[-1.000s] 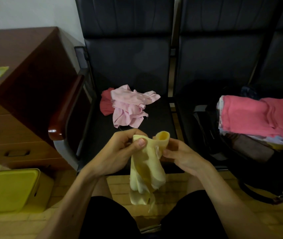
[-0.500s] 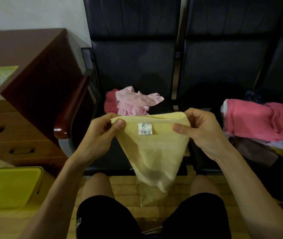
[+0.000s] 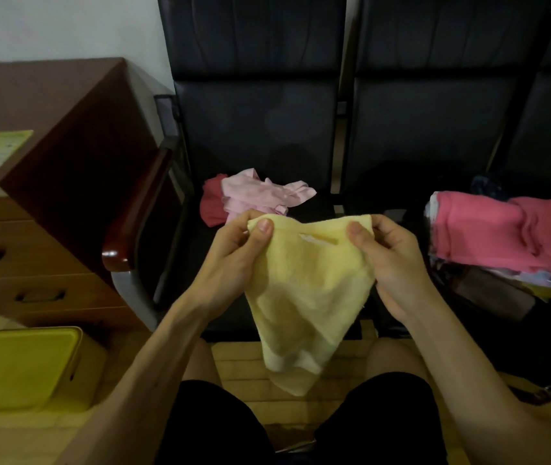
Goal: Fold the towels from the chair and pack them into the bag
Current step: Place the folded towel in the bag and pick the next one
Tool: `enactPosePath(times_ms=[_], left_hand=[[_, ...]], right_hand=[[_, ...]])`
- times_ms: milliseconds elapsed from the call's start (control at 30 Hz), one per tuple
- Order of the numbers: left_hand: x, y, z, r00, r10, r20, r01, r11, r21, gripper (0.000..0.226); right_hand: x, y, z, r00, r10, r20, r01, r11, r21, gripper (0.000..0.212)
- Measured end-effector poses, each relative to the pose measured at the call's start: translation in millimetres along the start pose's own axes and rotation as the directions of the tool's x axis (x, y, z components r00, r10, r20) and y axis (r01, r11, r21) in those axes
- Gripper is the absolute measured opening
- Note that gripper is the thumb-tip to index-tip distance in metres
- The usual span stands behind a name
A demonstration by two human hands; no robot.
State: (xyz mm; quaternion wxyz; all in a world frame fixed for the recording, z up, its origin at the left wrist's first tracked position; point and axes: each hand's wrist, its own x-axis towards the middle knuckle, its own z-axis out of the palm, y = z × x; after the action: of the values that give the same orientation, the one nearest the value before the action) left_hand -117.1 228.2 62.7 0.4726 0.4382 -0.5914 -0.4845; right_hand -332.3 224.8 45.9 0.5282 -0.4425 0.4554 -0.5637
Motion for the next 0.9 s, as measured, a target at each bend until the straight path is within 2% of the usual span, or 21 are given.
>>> enactPosePath(times_ms=[133, 233, 267, 300, 367, 400, 533, 633, 667, 733, 800, 900], left_hand=[[7.8, -2.4, 15.6, 0.994, 0.015, -0.107, -0.013, 1.0, 0.014, 0.026], [9.8, -4.2, 22.2, 0.995, -0.008, -0.097, 0.008, 1.0, 0.001, 0.03], [9.6, -4.0, 23.8, 0.996, -0.027, -0.088, 0.025, 0.999, -0.019, 0.031], [9.6, -4.2, 25.0, 0.996, -0.046, -0.082, 0.043, 0.998, -0.039, 0.033], [10.7, -4.6, 25.5, 0.993, -0.08, -0.084, 0.073, 0.994, -0.082, 0.034], [11.2, -4.4, 24.8, 0.99, -0.097, -0.098, 0.087, 0.991, -0.105, 0.033], [11.7, -6.3, 19.8, 0.979, -0.115, -0.171, 0.094, 0.988, -0.126, 0.033], [13.7, -12.4, 11.1, 0.958, -0.145, -0.247, 0.123, 0.987, -0.102, 0.035], [15.2, -15.6, 6.7, 0.95, -0.133, -0.283, 0.125, 0.991, -0.046, 0.036], [17.5, -23.2, -2.1, 0.932, -0.056, -0.357, 0.143, 0.965, 0.221, 0.036], [16.7, -27.6, -6.6, 0.913, 0.01, -0.407, 0.2, 0.86, 0.469, 0.031], [15.7, -35.4, -9.7, 0.917, -0.025, -0.399, 0.247, 0.82, 0.516, 0.035]], right_hand=[[-3.2, 8.7, -0.7, 0.993, 0.119, -0.015, -0.117, 0.988, 0.099, 0.028], [-11.0, 30.8, -0.3, 0.975, 0.219, 0.044, -0.223, 0.954, 0.2, 0.067], [-15.6, 39.8, 1.0, 0.959, 0.267, 0.091, -0.281, 0.933, 0.225, 0.072], [-21.0, 50.1, 0.8, 0.94, 0.307, 0.147, -0.335, 0.914, 0.228, 0.063], [-31.8, 68.6, 0.9, 0.904, 0.36, 0.229, -0.398, 0.905, 0.152, 0.03], [-36.4, 74.8, 1.8, 0.888, 0.381, 0.259, -0.416, 0.905, 0.096, 0.025], [-45.6, 88.1, 4.0, 0.857, 0.456, 0.239, -0.457, 0.888, -0.054, 0.035], [-44.0, 85.2, 2.9, 0.851, 0.496, 0.174, -0.499, 0.866, -0.029, 0.048], [-42.9, 82.4, 1.8, 0.838, 0.528, 0.135, -0.534, 0.846, 0.008, 0.061], [-40.9, 75.8, -3.6, 0.807, 0.569, 0.158, -0.589, 0.795, 0.146, 0.079], [-40.9, 61.7, -6.7, 0.796, 0.514, 0.32, -0.599, 0.746, 0.29, 0.069], [-45.9, 38.6, -0.6, 0.757, 0.387, 0.526, -0.601, 0.727, 0.331, 0.061]])
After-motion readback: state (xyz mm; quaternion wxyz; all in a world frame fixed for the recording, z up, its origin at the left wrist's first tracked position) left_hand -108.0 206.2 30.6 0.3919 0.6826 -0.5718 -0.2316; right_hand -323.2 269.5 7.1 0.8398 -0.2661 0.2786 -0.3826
